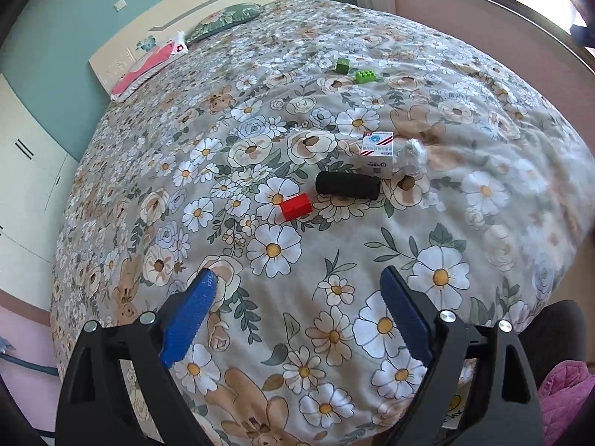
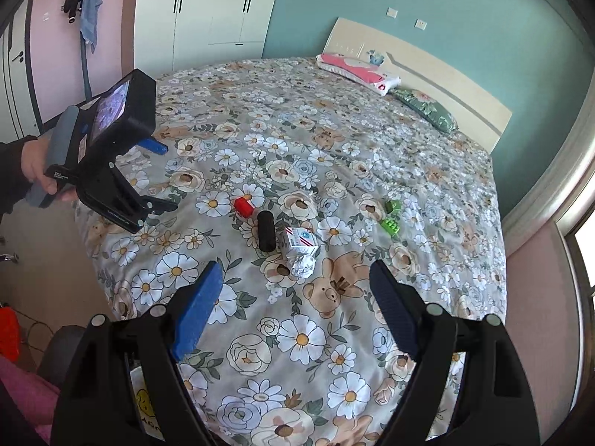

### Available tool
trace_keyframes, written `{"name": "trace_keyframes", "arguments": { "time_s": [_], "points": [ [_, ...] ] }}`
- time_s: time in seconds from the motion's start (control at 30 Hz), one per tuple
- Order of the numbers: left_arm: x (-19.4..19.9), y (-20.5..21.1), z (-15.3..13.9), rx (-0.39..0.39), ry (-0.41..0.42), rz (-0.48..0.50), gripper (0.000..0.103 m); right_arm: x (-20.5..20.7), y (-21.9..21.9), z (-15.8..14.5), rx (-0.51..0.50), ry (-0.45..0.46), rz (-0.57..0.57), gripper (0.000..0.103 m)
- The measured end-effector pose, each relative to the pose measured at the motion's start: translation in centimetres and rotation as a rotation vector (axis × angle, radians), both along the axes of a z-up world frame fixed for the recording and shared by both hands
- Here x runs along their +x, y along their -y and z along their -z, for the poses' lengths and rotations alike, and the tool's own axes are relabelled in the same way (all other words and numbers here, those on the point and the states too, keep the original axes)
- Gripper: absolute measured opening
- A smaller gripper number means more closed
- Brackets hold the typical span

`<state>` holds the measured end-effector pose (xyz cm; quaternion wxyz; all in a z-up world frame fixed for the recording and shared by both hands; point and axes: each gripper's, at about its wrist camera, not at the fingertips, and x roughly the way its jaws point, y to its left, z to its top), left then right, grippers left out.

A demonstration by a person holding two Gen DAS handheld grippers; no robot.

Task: Collect trash
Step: 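Move both tools back toward the remaining items on the bed, then grasp the crumpled white paper with the right tool while the left tool grasps the red block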

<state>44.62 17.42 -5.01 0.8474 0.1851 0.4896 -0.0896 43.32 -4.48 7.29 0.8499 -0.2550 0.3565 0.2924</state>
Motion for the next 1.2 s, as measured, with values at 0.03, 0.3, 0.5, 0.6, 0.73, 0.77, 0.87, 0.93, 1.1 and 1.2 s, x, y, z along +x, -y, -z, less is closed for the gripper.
{"name": "trace_keyframes", "arguments": {
  "time_s": [0.03, 0.3, 0.5, 0.6, 0.73, 0.77, 0.87, 0.93, 1.1, 1.2],
  "points": [
    [0.8, -0.2, 0.8, -0.001, -0.011, 0.011, 0.091, 1.0, -0.3, 1.1, -0.005, -0.016, -0.002, 0.08],
    [6.9, -1.2, 7.7, 0.033, -0.057, 0.108, 0.091, 8.1, -1.7, 10.5, -0.049, -0.153, 0.002, 0.08],
    [10.7, -1.1, 11.2, 0.02, -0.077, 0.205, 0.091, 12.0, -2.5, 16.2, -0.084, -0.214, -0.012, 0.08],
    [12.3, -0.9, 13.0, 0.013, -0.105, 0.239, 0.091, 13.9, -2.8, 18.5, -0.074, -0.252, -0.008, 0.08],
    [13.1, -0.8, 14.5, -0.002, -0.116, 0.259, 0.091, 16.1, -3.2, 21.0, -0.056, -0.28, -0.012, 0.08],
    [13.3, -0.8, 14.6, -0.021, -0.116, 0.254, 0.091, 16.5, -3.3, 21.5, -0.051, -0.289, -0.012, 0.08],
    [13.8, -1.2, 14.8, -0.075, -0.146, 0.228, 0.088, 17.6, -3.6, 22.8, -0.035, -0.323, -0.016, 0.077],
    [13.6, -1.2, 14.6, -0.115, -0.154, 0.239, 0.073, 18.0, -3.8, 23.5, -0.029, -0.349, -0.02, 0.053],
    [13.4, -0.7, 14.5, -0.127, -0.163, 0.228, 0.046, 17.9, -3.9, 24.1, -0.012, -0.387, -0.022, 0.041],
    [13.1, -0.1, 14.5, -0.1, -0.144, 0.207, 0.046, 17.7, -3.8, 23.8, -0.006, -0.397, -0.017, 0.037]
  ]
}}
